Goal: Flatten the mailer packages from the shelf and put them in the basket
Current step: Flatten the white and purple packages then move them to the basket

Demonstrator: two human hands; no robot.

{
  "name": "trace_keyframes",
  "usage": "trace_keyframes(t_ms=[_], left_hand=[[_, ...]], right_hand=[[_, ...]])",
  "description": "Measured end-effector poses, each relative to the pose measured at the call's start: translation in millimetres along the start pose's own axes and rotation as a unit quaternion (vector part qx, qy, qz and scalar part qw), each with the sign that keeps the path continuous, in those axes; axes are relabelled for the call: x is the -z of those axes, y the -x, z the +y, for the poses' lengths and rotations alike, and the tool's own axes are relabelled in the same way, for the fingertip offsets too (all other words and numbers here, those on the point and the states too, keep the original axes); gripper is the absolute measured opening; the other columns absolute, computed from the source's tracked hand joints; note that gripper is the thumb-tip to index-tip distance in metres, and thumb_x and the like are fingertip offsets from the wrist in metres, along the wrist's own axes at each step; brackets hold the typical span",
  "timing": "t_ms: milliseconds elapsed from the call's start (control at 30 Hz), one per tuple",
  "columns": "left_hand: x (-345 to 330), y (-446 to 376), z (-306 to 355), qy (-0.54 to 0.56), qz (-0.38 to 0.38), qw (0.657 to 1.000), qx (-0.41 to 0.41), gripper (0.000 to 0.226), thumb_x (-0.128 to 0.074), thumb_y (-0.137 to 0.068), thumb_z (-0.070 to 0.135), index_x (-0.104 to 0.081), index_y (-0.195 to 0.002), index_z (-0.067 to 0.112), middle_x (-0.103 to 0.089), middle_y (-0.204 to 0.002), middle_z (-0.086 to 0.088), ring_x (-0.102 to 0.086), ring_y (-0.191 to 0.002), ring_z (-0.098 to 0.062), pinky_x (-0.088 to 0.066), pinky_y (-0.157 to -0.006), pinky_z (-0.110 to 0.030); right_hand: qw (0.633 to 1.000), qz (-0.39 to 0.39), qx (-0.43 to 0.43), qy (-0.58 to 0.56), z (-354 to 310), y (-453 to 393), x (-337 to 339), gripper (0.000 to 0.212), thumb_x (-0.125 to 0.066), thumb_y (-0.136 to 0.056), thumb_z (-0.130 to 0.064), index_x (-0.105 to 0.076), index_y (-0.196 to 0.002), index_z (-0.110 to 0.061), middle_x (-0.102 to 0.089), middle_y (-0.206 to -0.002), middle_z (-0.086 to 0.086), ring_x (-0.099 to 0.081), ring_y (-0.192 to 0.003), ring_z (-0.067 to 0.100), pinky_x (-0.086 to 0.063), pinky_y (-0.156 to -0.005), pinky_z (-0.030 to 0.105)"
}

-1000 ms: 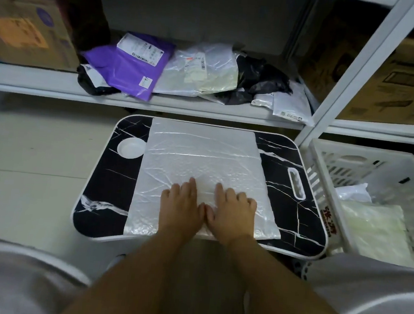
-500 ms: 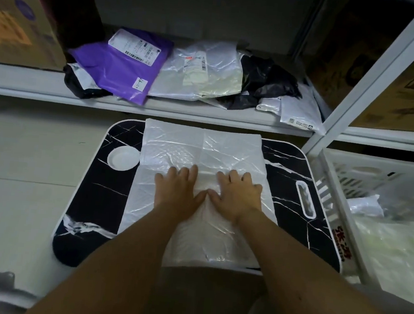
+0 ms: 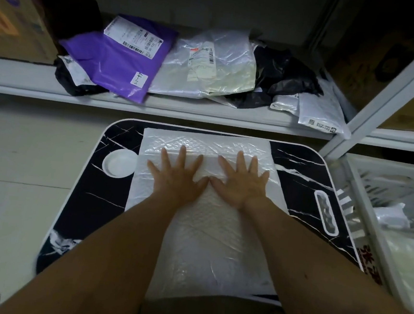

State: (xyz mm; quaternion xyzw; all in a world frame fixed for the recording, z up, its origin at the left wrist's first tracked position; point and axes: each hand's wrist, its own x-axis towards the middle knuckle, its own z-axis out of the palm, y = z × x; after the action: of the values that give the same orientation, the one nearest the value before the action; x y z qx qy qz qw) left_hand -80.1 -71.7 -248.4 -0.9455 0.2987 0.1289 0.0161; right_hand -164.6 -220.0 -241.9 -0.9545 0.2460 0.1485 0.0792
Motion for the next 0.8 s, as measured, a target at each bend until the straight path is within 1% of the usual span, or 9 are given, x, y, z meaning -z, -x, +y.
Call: trace_keyframes(t_ms=[100,233,333,400,467,567,633,700,800], left_hand=[[3,-3,-6,0.010,-0.006,1.000,0.018,0.079,-0.010,-0.077,0.085,0.011,-0.145,0.052,0.020,-0.159,-0.002,0.017,-0.143,-0.044,-0.002,-0.106,-0.073],[7,-6,-7,0.025,-0.011,0.997,0.071,0.089,-0.014,-0.072,0.090,0.010,-0.147,0.048,0.018,-0.159,-0.006,0.014,-0.143,-0.045,-0.004,-0.105,-0.074],[18,-9,-3,0.041,-0.025,0.993,0.111,0.090,-0.019,-0.074,0.089,0.006,-0.149,0.045,0.009,-0.160,-0.009,0.007,-0.143,-0.046,-0.010,-0.105,-0.074],[26,-15,1,0.012,-0.025,0.992,0.122,0.088,-0.020,-0.076,0.087,0.002,-0.149,0.044,-0.003,-0.159,-0.014,-0.006,-0.142,-0.049,-0.012,-0.105,-0.073],[33,-22,3,-0.019,-0.033,0.991,0.128,0.087,-0.021,-0.075,0.088,0.000,-0.148,0.045,-0.012,-0.156,-0.019,-0.017,-0.138,-0.050,-0.014,-0.105,-0.071],[33,-30,5,-0.009,-0.046,0.990,0.136,0.084,-0.021,-0.077,0.086,-0.002,-0.148,0.046,-0.012,-0.154,-0.021,-0.015,-0.138,-0.051,-0.016,-0.106,-0.069],[24,-27,5,0.014,-0.043,0.990,0.134,0.081,-0.018,-0.081,0.082,0.001,-0.150,0.043,-0.001,-0.157,-0.022,-0.001,-0.142,-0.050,-0.010,-0.109,-0.068],[15,-24,4,0.031,-0.027,0.991,0.128,0.085,-0.013,-0.083,0.080,0.004,-0.152,0.034,0.011,-0.158,-0.021,0.010,-0.143,-0.046,-0.003,-0.112,-0.065],[9,-20,-3,0.044,-0.010,0.991,0.123,0.095,-0.011,-0.086,0.077,0.005,-0.153,0.011,0.014,-0.158,-0.020,0.012,-0.145,-0.041,0.000,-0.116,-0.057]], right_hand=[[1.000,0.010,-0.015,-0.012,1,-1,1,0.073,-0.021,-0.084,-0.081,0.002,-0.148,-0.053,0.017,-0.161,0.006,0.018,-0.145,0.039,0.003,-0.113,0.065],[0.999,0.009,-0.038,-0.015,0,-2,2,0.079,-0.020,-0.081,-0.085,0.001,-0.149,-0.051,0.014,-0.162,0.009,0.014,-0.147,0.038,0.000,-0.114,0.063],[0.998,0.030,-0.060,-0.008,1,-5,7,0.083,-0.023,-0.078,-0.087,-0.005,-0.149,-0.049,-0.006,-0.162,0.008,-0.006,-0.146,0.037,-0.014,-0.111,0.062],[0.997,0.042,-0.068,0.007,-3,-10,13,0.081,-0.025,-0.079,-0.086,-0.007,-0.149,-0.049,-0.021,-0.154,0.008,-0.021,-0.138,0.037,-0.025,-0.105,0.062],[0.997,0.034,-0.071,0.017,-10,-16,19,0.076,-0.027,-0.082,-0.082,-0.007,-0.147,-0.050,-0.025,-0.148,0.011,-0.026,-0.134,0.039,-0.027,-0.103,0.066],[0.996,0.012,-0.083,-0.003,-17,-24,24,0.067,-0.029,-0.087,-0.076,-0.013,-0.147,-0.049,-0.021,-0.149,0.014,-0.016,-0.139,0.046,-0.022,-0.104,0.073],[0.995,0.009,-0.093,-0.022,-19,-23,20,0.070,-0.028,-0.088,-0.075,-0.011,-0.149,-0.045,-0.012,-0.154,0.018,-0.001,-0.143,0.049,-0.016,-0.105,0.073],[0.993,0.014,-0.111,-0.031,-18,-21,12,0.081,-0.021,-0.087,-0.077,-0.004,-0.153,-0.034,0.001,-0.159,0.021,0.008,-0.145,0.045,-0.010,-0.110,0.069],[0.988,0.021,-0.142,-0.060,-12,-19,6,0.096,-0.018,-0.086,-0.079,0.003,-0.155,-0.016,0.011,-0.161,0.018,0.011,-0.148,0.033,-0.004,-0.116,0.058]])
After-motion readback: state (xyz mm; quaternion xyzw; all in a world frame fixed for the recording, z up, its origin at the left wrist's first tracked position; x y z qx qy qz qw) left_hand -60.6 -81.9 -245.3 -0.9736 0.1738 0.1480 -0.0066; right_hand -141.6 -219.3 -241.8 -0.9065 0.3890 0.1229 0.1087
